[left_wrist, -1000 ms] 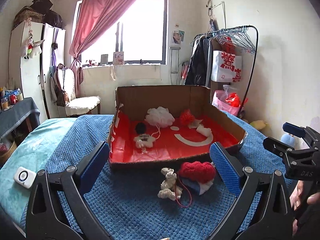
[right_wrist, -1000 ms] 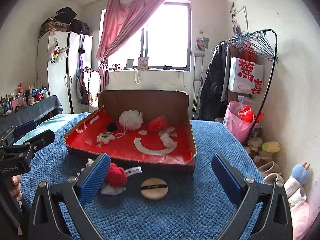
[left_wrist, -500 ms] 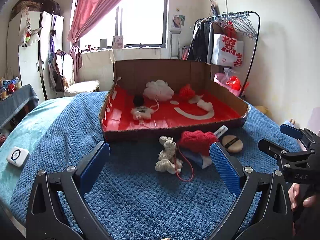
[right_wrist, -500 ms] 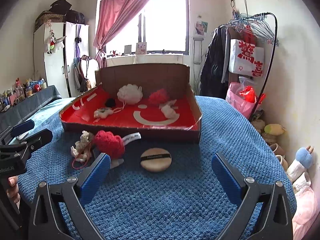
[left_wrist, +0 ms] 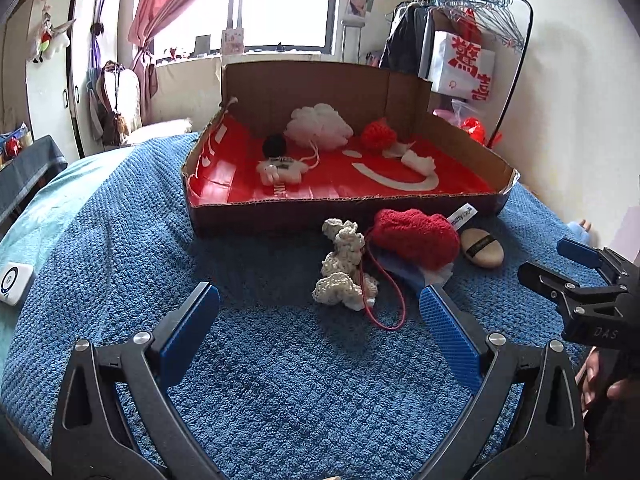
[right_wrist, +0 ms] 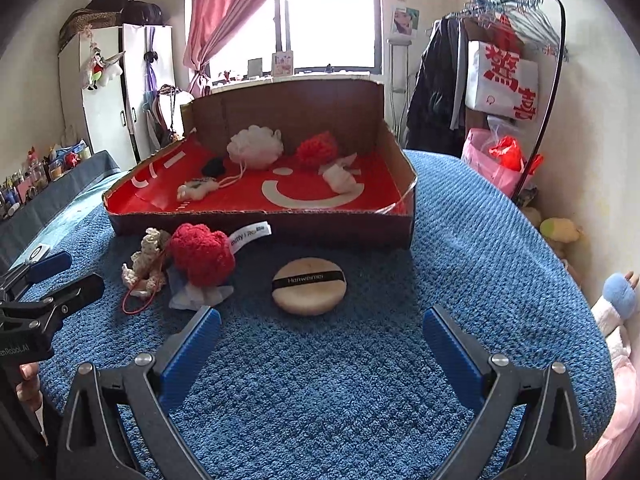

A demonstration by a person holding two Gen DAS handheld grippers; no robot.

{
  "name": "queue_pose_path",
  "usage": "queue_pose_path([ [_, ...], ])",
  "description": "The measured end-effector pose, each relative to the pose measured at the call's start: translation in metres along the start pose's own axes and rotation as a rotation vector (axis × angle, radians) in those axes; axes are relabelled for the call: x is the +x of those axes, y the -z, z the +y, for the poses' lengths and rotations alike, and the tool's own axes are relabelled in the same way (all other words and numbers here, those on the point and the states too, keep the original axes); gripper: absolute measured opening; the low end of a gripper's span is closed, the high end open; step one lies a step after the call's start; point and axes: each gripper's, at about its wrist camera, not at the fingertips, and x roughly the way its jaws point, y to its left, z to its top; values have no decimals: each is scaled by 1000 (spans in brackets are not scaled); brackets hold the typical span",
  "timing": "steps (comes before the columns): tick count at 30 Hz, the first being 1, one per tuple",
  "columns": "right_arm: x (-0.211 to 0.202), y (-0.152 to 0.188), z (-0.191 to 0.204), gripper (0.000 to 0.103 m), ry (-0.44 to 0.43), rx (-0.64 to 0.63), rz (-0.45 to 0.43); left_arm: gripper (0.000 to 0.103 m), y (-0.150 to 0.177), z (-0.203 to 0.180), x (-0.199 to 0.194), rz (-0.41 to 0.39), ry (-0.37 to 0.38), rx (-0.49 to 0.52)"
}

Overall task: Organize soft objects
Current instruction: 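Withdraw both tools from the box back toward the remaining items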

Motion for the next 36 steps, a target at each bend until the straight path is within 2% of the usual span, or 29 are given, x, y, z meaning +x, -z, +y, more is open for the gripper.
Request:
queue_pose_path([
  [5, 14, -4, -10, 103, -7, 16, 52, 102, -8, 4, 14, 61, 23, -1],
  [12, 32, -15, -15, 103, -15, 11, 105, 102, -27, 14, 35, 126, 8, 18],
  [20, 54, -23, -13, 102, 6, -44, 168, 102, -40, 21, 57, 202, 11, 53],
  [28, 66, -27, -16, 102, -14, -46, 208, 102, -39, 30, 62, 242, -4, 153],
  [36, 73, -28, -13, 102, -40, -59, 235, 102, -39, 25, 74, 273, 54, 184],
])
